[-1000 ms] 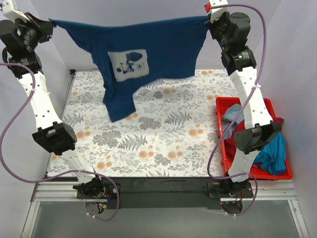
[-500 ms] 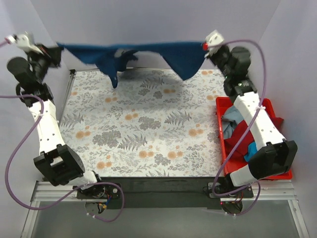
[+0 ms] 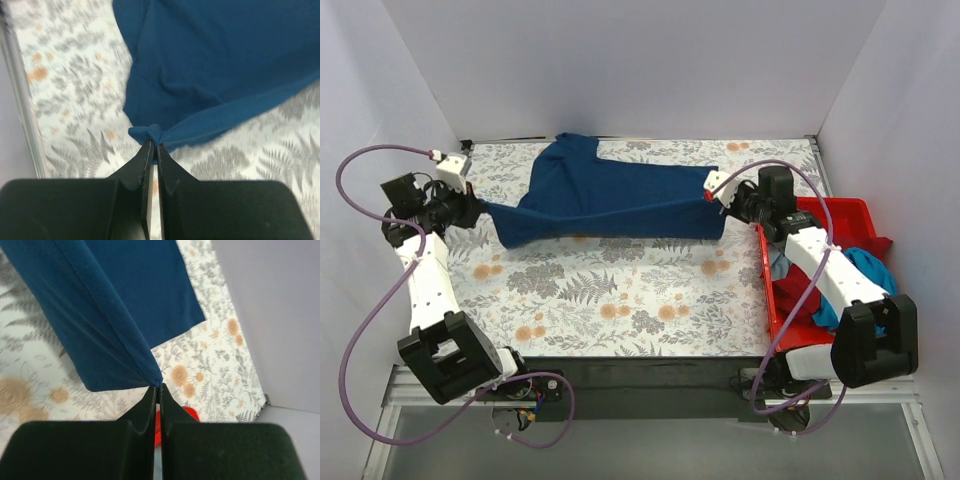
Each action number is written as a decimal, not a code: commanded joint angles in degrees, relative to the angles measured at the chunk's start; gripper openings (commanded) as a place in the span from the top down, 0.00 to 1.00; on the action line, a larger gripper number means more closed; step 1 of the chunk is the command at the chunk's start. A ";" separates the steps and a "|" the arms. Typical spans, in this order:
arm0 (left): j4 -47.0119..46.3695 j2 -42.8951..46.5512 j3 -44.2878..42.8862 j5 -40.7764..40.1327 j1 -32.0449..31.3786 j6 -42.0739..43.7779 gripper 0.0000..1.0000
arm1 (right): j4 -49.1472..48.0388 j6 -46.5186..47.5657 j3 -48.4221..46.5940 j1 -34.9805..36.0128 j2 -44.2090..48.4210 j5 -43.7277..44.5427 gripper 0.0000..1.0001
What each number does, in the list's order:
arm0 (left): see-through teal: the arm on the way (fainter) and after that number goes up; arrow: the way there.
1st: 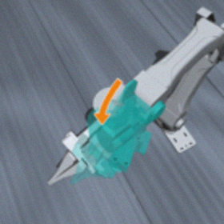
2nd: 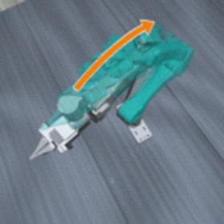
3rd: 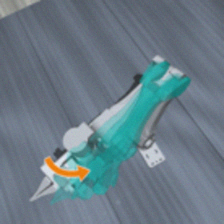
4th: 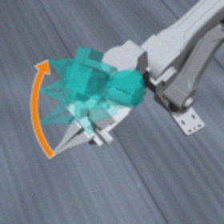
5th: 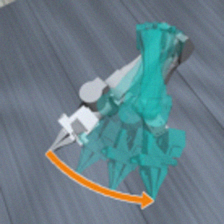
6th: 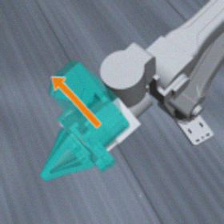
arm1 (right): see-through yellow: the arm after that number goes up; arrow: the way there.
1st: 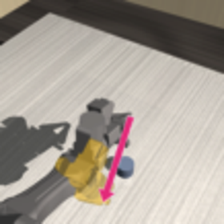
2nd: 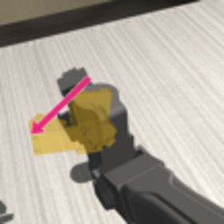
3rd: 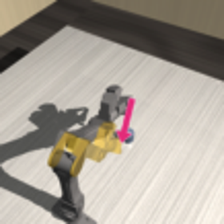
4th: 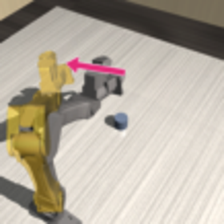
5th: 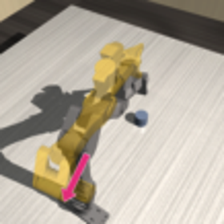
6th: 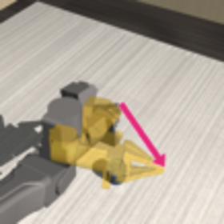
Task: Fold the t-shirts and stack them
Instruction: Flatten the tshirt out
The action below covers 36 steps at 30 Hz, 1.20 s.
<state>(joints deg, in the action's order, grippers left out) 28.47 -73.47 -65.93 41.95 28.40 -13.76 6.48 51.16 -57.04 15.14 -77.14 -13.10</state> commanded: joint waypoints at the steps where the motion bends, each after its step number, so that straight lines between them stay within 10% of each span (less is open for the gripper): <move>1: 21.51 -0.09 -0.44 -2.31 0.60 22.22 1.00 | 10.01 5.79 4.19 0.16 3.84 -2.63 0.99; 12: 35.61 1.94 17.14 -15.58 0.43 40.31 1.00 | 19.19 16.43 21.34 3.93 13.51 1.14 0.99; 23: 26.82 -20.65 6.08 -11.46 -1.16 8.14 1.00 | 19.18 3.25 10.72 6.22 -3.00 8.00 0.99; 30: 19.61 -19.17 3.45 -15.15 -0.89 3.13 0.77 | 21.64 0.70 8.96 7.63 -4.15 7.83 0.96; 36: 24.16 -7.25 2.64 -7.16 -1.59 17.06 0.62 | 23.31 -2.81 6.15 7.72 -5.99 8.27 0.99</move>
<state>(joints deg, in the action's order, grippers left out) 50.50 -89.60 -61.52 29.56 27.46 -4.91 28.40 51.37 -47.29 22.70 -81.93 -5.26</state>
